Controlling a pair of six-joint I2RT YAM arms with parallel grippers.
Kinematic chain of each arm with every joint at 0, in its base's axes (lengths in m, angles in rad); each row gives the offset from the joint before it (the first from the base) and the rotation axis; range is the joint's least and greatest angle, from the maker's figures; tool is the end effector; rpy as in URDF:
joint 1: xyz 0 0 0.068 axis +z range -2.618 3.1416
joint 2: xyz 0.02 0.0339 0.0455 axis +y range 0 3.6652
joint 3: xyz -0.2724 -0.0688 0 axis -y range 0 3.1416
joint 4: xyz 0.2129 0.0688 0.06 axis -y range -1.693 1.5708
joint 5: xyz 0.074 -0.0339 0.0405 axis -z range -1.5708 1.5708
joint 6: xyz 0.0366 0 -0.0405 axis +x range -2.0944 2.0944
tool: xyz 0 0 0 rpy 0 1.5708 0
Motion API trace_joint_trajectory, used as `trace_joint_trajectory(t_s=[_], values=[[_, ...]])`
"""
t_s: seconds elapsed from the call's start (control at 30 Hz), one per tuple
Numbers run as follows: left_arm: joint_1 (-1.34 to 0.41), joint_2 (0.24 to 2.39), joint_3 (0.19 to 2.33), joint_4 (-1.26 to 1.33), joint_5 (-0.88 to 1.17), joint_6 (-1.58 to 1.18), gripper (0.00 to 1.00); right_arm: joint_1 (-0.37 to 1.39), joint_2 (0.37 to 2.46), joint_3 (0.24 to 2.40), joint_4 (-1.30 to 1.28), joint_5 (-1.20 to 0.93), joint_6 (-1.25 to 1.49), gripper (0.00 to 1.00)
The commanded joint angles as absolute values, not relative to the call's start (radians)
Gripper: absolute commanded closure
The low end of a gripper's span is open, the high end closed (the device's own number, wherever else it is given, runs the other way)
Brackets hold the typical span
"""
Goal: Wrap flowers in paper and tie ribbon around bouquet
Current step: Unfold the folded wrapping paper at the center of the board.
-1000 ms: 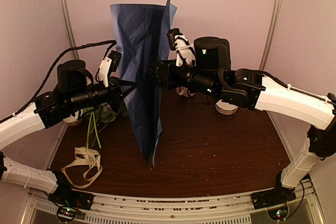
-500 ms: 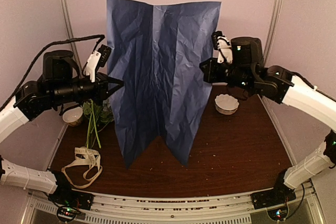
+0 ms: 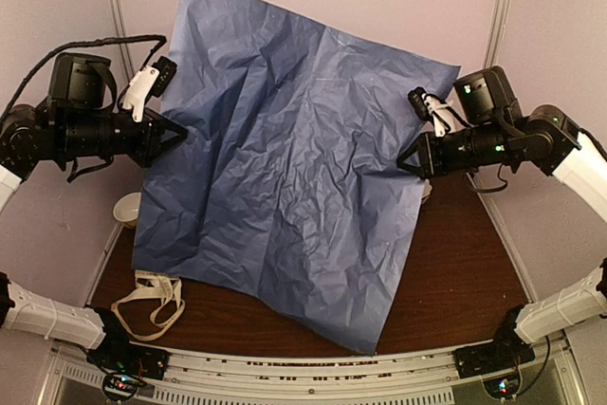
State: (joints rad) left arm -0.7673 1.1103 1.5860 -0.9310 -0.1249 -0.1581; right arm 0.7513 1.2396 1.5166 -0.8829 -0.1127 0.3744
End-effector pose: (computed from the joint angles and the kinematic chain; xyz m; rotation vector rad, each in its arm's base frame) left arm 0.1182 -0.1077 0.4599 0.5388 1.9807 -0.4564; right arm 0.1510 0.1467 0.4242 -0.4921 2.2216 0.7441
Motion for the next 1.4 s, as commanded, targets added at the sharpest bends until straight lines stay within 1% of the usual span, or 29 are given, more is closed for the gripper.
trace_joint_trajectory(t_s=[0.0,0.13,0.33,0.47,0.63,0.8,1.0,1.37], values=[[-0.740,1.135,1.626,-1.037,-0.129,-0.114,1.00,0.747,1.190,1.473,-1.001,-0.226,0.408,1.00],[-0.634,1.235,1.639,-1.046,0.020,-0.103,1.00,0.731,1.216,1.371,-0.926,-0.273,0.424,1.00],[-0.549,1.399,1.598,-1.048,0.031,-0.086,1.00,0.693,1.264,1.183,-0.813,-0.268,0.448,1.00],[-0.536,1.507,1.575,-1.027,0.043,-0.064,1.00,0.689,1.290,1.037,-0.682,-0.276,0.515,1.00],[-0.528,1.661,1.607,-1.026,0.064,-0.038,1.00,0.689,1.289,0.850,-0.485,-0.278,0.626,1.00],[-0.521,1.787,1.643,-1.039,0.098,-0.017,1.00,0.687,1.265,0.725,-0.431,-0.211,0.683,1.00],[-0.505,1.908,1.665,-1.055,0.149,0.012,1.00,0.681,1.304,0.683,-0.407,-0.152,0.678,1.00],[-0.479,2.164,1.925,-1.140,0.182,0.052,1.00,0.632,1.296,0.619,-0.398,-0.058,0.698,1.00]])
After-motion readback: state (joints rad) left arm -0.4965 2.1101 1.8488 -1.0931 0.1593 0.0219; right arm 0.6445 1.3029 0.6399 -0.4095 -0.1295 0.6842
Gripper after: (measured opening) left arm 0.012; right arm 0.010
